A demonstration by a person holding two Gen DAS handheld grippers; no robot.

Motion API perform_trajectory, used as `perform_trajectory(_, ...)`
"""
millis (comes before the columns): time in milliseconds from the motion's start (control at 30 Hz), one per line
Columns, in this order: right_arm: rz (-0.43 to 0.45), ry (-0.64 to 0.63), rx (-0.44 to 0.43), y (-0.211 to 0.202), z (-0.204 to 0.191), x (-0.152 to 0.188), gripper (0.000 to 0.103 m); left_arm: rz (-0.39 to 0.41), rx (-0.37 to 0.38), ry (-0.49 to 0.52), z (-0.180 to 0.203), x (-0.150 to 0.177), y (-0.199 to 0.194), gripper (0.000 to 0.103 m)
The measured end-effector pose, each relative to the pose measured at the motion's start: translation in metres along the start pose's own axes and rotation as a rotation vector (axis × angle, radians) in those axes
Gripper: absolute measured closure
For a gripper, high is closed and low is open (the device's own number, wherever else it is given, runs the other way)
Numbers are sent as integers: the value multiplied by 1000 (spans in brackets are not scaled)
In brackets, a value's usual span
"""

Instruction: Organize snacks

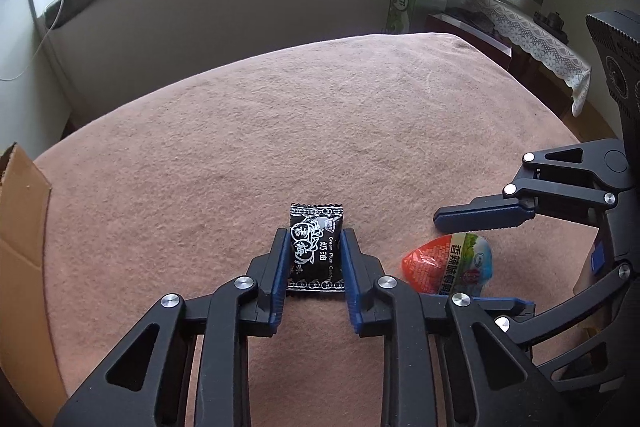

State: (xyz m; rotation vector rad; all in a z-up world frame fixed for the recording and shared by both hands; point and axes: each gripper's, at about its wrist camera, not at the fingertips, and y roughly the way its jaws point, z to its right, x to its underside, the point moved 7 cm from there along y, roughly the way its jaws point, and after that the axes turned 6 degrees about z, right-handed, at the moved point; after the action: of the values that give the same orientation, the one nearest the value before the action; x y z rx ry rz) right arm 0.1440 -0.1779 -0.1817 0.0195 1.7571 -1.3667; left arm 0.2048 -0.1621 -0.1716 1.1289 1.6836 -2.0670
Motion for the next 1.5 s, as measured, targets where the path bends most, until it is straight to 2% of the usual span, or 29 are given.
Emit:
perform_trajectory(100,-4,-25,14,1,-3,0,58,4,-7,-22,-5,3,-4,80)
perform_trajectory(167,-6,-44,14,0,-5,0,64,6,-10,-36,-8,6,-6,80)
perform_trajectory(300,-6,-43,22,2,-7,0,65,10,-17,-60,-11,9,-10,80)
perform_trajectory(800,79,103,-5,-12,-2,-13,70,132,-66,-142,-31,6,-60,80)
perform_trajectory(933,105,75,-3,-18,-10,-32,70,169,-92,-153,-38,4,-80,80)
perform_trajectory(1133,154,40,-56,-20,-36,-73,71,218,-146,-208,-66,8,-111,80)
perform_trajectory(1500,225,-97,-195,-3,-129,-158,71,264,-309,-343,-141,45,-172,80)
